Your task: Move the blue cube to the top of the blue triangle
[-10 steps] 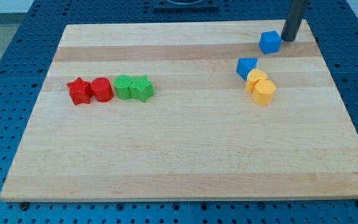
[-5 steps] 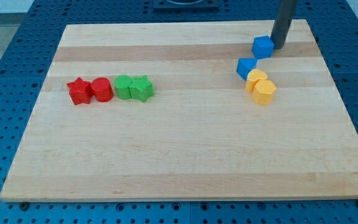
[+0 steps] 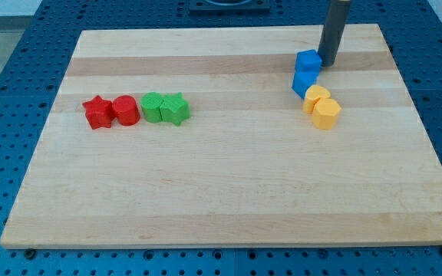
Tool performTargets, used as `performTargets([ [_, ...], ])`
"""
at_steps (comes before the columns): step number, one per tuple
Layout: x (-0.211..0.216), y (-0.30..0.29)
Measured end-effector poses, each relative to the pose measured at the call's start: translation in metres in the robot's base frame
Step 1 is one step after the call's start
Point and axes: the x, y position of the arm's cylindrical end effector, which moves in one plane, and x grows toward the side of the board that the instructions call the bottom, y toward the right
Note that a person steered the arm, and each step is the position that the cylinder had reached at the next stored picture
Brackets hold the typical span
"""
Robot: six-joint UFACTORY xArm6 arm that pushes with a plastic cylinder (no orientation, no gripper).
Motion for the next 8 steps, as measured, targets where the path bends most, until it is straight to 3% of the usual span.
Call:
performTargets([
  [2, -0.062, -0.004],
  [3, -0.070, -0.027],
  [8, -0.018, -0.041],
])
